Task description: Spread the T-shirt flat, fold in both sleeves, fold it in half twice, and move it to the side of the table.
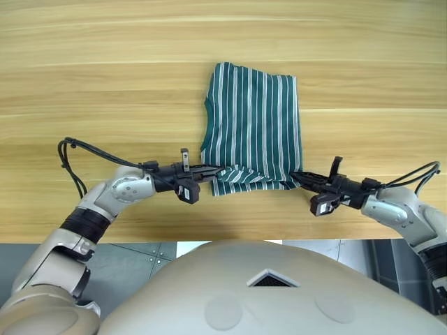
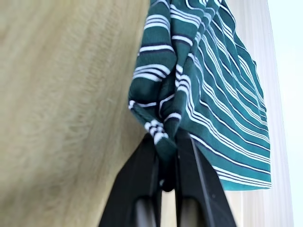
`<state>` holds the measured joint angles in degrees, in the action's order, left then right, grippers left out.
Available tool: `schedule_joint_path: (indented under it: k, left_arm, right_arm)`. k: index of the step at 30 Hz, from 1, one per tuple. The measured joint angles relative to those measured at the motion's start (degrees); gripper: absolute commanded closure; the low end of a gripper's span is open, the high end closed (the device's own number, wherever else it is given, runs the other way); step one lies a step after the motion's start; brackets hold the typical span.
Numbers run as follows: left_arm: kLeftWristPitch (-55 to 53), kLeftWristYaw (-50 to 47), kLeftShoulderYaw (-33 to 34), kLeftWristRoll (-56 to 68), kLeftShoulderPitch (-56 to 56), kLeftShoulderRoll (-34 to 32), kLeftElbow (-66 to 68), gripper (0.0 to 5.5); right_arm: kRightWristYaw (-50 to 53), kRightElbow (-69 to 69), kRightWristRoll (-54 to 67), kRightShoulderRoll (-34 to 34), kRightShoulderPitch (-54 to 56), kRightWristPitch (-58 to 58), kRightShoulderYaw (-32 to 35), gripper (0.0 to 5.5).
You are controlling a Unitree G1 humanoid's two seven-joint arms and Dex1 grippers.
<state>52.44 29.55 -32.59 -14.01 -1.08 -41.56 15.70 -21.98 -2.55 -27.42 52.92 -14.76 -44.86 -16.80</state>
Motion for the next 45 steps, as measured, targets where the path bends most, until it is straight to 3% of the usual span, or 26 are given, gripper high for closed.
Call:
schedule_joint_path:
  k: [11,17,25,37,45]
  left_arm:
    - [-0.1,-0.2,2.1,2.2,1.9,1.3,1.2,5.50]
    - [-2.7,2.7,1.7,4.2,2.6,1.9,0.9,4.20]
    - [-5.7,4.6,2.3,5.3,5.5,1.9,-1.5,2.95]
    - [-10.4,0.9,21.9,-5.0,19.3,-13.8,-16.6,2.90]
    - [-9.6,3.6,14.6,-5.5,17.6,-10.1,-17.6,2.90]
  right_arm:
    - [-0.4,-1.2,1.1,-0.7,0.3,-0.8,0.0,5.37]
    - [-0.5,-1.6,1.1,-0.7,0.5,-1.4,0.0,5.37]
    - [-0.7,-2.2,1.0,-1.6,1.2,-1.6,0.0,5.37]
    - [-0.8,-3.4,0.9,-2.9,2.3,-1.7,-0.7,5.37]
    - [-0.8,-4.3,0.7,-3.2,3.5,-1.8,-1.1,5.37]
